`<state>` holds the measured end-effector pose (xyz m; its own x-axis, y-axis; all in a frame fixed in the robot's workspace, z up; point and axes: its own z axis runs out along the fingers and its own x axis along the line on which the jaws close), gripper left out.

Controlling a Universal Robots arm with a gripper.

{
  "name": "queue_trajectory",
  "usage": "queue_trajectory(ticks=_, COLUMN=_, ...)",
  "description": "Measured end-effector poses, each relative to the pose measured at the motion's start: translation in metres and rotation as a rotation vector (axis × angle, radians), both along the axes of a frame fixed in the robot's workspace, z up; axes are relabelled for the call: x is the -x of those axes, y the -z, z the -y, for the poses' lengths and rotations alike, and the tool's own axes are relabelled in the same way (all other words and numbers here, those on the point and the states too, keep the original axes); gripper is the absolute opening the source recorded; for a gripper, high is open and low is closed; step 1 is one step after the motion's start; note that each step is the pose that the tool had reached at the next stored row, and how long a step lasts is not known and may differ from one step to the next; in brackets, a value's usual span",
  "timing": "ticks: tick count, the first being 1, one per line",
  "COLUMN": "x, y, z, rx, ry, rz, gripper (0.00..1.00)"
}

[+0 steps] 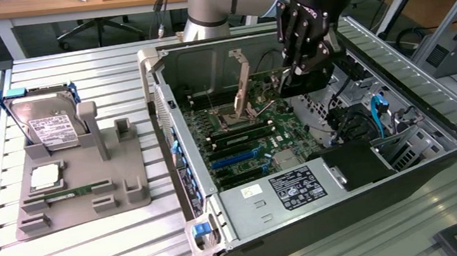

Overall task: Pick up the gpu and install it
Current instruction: 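Insert the gpu into the slot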

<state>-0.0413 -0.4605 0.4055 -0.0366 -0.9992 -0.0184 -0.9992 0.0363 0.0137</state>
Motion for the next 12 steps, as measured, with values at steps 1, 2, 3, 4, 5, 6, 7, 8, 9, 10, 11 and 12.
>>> queue_trajectory(ticks=1, x=0.0000, y=0.0000, z=0.0002, rx=0.0000, ry=0.000, rz=0.0000, gripper=0.27)
queue_trajectory(ticks=2, x=0.0000, y=0.0000, z=0.0005, rx=0.0000, ry=0.000, rz=0.0000, gripper=0.27)
queue_trajectory(ticks=3, x=0.0000, y=0.0001, z=0.0009, rx=0.0000, ry=0.000, rz=0.0000, gripper=0.27)
queue_trajectory(ticks=4, x=0.0001, y=0.0001, z=0.0013, rx=0.0000, ry=0.000, rz=0.0000, gripper=0.27)
queue_trajectory(ticks=5, x=0.0001, y=0.0001, z=0.0015, rx=0.0000, ry=0.000, rz=0.0000, gripper=0.27)
queue_trajectory(ticks=6, x=0.0001, y=0.0001, z=0.0018, rx=0.0000, ry=0.000, rz=0.0000, gripper=0.27)
queue_trajectory(ticks=7, x=0.0001, y=0.0001, z=0.0021, rx=0.0000, ry=0.000, rz=0.0000, gripper=0.27)
queue_trajectory(ticks=8, x=0.0001, y=0.0001, z=0.0023, rx=0.0000, ry=0.000, rz=0.0000, gripper=0.27)
queue_trajectory(ticks=9, x=0.0002, y=0.0002, z=0.0027, rx=0.0000, ry=0.000, rz=0.0000, gripper=0.27)
queue_trajectory(ticks=10, x=0.0002, y=0.0002, z=0.0029, rx=0.0000, ry=0.000, rz=0.0000, gripper=0.27)
queue_trajectory(ticks=11, x=0.0002, y=0.0002, z=0.0031, rx=0.0000, ry=0.000, rz=0.0000, gripper=0.27)
queue_trajectory(ticks=12, x=0.0002, y=0.0002, z=0.0033, rx=0.0000, ry=0.000, rz=0.0000, gripper=0.27)
